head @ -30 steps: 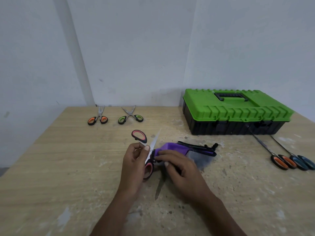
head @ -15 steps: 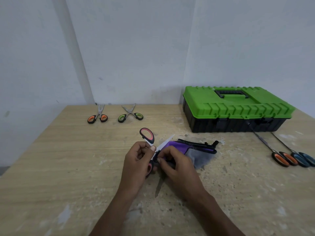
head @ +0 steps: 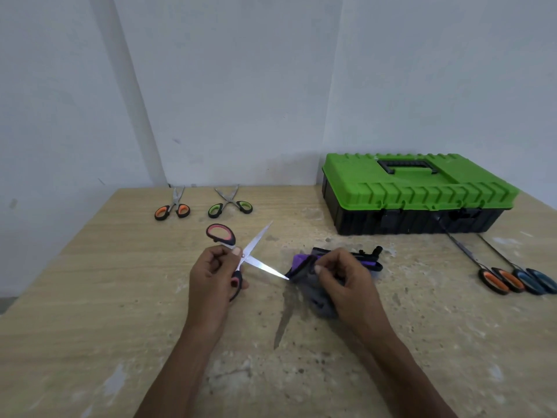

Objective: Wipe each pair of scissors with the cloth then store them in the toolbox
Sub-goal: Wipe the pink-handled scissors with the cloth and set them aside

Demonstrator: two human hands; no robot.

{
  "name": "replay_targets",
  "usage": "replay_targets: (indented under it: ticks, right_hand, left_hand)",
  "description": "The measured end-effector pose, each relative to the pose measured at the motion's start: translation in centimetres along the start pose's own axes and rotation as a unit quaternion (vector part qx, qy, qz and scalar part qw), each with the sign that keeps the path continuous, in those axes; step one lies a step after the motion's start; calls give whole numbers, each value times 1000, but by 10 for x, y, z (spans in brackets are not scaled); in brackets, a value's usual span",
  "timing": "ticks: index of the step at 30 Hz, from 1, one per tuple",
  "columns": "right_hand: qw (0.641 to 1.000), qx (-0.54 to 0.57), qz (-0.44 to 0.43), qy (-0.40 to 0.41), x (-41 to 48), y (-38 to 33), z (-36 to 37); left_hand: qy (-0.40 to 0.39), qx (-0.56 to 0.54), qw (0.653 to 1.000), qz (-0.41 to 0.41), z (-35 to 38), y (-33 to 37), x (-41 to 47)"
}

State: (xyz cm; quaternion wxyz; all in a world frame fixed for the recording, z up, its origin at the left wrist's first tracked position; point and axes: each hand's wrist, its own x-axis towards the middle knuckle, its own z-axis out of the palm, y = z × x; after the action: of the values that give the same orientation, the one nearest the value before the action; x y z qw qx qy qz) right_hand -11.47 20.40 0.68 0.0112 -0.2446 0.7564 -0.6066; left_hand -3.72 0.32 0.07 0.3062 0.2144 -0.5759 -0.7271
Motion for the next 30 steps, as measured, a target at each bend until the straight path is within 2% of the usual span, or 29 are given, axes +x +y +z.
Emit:
replay_targets:
  ticks: [2,4,7,9,16,18,21,24,27,28,30]
  right_hand:
    - [996,30,-18,77,-1,-4,0]
    - [994,17,-54,88,-7,-10,8]
    - [984,-121,-133,-11,-16,-11,28]
    - [973,-163,-149,-69,-15,-8,38]
    - [989,-89,-74,-96,-8,-12,26]
    - [993,-61,-59,-85,-9,-15,20]
    - [994,-76,-52,-62,-8,-14,17]
    - [998,-42,-34,45,1,-6,8]
    - [984,-47,-81,150,4,-5,-1]
    - [980,-59,-107,154,2,-7,2]
    - [976,-96,-160,110,-1,-11,16]
  left_hand:
    - [-6,7,1000,6,1,1,-2]
    - [-17,19,1000,10,7,-1,-5]
    - [-34,33,999,21,16,-1,-12]
    - [-39,45,998,30,19,0,-17]
    - [-30,44,998,16,19,-1,-15]
    - [-27,38,999,10,18,-2,-12]
    - [-25,36,999,9,19,-3,-12]
    - [-17,22,1000,4,16,-2,-11]
    - [-40,36,999,7,14,-3,-11]
    - [-52,47,997,12,16,-4,-13]
    - [-73,65,995,27,21,-5,-17]
